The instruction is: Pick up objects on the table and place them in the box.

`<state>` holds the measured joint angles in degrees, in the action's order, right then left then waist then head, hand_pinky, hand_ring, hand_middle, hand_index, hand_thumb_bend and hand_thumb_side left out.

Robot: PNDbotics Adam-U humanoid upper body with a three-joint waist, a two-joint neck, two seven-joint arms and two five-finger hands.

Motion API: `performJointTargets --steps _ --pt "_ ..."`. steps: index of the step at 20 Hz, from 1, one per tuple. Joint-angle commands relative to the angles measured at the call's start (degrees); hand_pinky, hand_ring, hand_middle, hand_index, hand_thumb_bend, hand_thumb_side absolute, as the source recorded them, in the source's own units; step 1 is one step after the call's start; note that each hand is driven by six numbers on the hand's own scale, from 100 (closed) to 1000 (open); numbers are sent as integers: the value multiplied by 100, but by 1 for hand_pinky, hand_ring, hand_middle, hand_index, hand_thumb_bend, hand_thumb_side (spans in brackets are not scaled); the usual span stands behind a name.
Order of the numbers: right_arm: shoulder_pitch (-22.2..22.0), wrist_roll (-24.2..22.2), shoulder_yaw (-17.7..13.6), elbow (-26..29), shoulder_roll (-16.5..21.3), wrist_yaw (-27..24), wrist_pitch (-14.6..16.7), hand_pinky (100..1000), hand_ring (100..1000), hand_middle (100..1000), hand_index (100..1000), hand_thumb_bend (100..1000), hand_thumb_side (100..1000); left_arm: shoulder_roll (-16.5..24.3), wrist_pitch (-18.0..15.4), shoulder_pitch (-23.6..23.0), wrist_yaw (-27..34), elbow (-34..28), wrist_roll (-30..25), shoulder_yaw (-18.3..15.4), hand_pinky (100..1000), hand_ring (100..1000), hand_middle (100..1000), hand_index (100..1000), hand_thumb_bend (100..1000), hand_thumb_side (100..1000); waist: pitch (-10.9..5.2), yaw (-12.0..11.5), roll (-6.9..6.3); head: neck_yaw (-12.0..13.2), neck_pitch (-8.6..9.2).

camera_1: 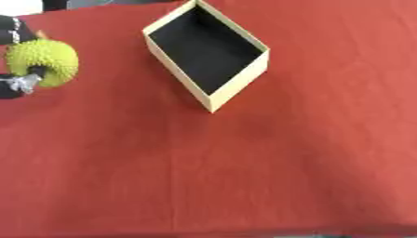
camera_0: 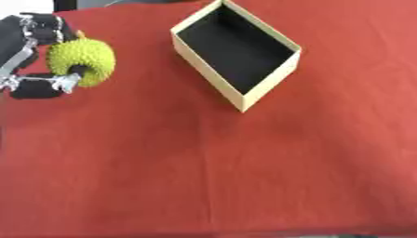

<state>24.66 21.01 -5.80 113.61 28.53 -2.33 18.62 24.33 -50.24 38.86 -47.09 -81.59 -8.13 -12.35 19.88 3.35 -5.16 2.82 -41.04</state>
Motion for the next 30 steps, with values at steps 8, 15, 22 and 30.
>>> performJointTargets --steps 8,15,22,30 --pt "498 -141 -64 98 147 -251 258 824 766 535 753 100 570 390 -137 1128 51 846 -378 -134 494 472 458 563 100 374 28 336 126 356 359" --pt "768 -316 -13 98 12 -442 302 822 764 540 754 100 550 195 190 1570 276 1096 -627 -268 459 432 392 550 100 392 58 599 221 526 475" --pt "929 -424 8 98 -119 -633 283 822 762 543 754 100 540 -77 1157 1775 860 1239 -933 -410 450 405 345 542 100 450 -8 738 216 607 466" --pt "1033 -452 -12 98 -263 -761 240 821 761 545 753 100 542 -334 2095 1798 1637 1061 -1643 -463 450 397 336 540 100 460 -72 930 189 687 410"
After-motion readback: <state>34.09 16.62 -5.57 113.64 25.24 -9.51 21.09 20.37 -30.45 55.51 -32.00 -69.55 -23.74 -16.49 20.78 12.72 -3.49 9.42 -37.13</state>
